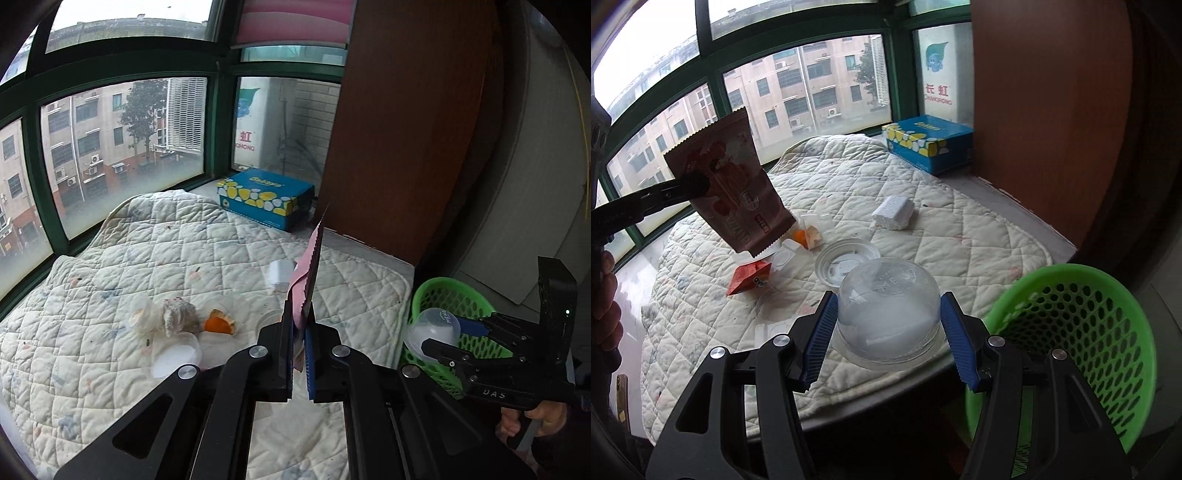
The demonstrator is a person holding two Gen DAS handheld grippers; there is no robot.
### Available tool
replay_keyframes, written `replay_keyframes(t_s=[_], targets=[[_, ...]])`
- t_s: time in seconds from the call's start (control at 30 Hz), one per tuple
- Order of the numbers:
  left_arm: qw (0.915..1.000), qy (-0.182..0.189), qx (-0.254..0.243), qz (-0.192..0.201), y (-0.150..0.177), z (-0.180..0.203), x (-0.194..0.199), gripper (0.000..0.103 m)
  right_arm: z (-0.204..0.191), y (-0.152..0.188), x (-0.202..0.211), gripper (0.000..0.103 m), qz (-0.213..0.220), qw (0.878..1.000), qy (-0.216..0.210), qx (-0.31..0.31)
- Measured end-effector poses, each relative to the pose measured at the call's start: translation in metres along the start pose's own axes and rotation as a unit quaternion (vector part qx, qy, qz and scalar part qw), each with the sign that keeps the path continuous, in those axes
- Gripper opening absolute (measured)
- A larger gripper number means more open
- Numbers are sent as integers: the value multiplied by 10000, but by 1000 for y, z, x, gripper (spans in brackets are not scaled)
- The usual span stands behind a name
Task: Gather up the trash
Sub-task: 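Carry both items to the green basket and open both grippers to drop them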
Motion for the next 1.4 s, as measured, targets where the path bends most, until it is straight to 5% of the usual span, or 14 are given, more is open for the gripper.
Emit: replay_keyframes(t_s=[0.5,0.63,1.0,1.13,1.3,1.4], targets=[[9919,997,-579,-523,-5,129,-73,5,128,61,15,58,-351,9901,829,-1074],[9878,1189,-692,-726,-3,153,-94,5,146,73,18,70,-390,9870,930,-1248],[9760,1562,-899,-1225,18,205,-131,6,176,82,34,75,-224,9807,1161,-1560],[9740,1588,-913,-1334,24,214,-140,32,181,84,40,76,-156,9791,1201,-1632],[9735,1602,-980,-1307,27,217,-142,41,185,83,45,77,-110,9779,1220,-1692],[9797,1308,-999,-1143,27,208,-132,58,182,80,47,77,-84,9790,1182,-1657]])
Point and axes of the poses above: each gripper's, at about its wrist camera, not at the fingertips, and x roughly against the way its jaws point, z to its right, y to its underside, the point moved 6 cm from there along -x, roughly the way its jaws point, and after that the axes turned 8 degrees about -z, right-handed, at the moved point
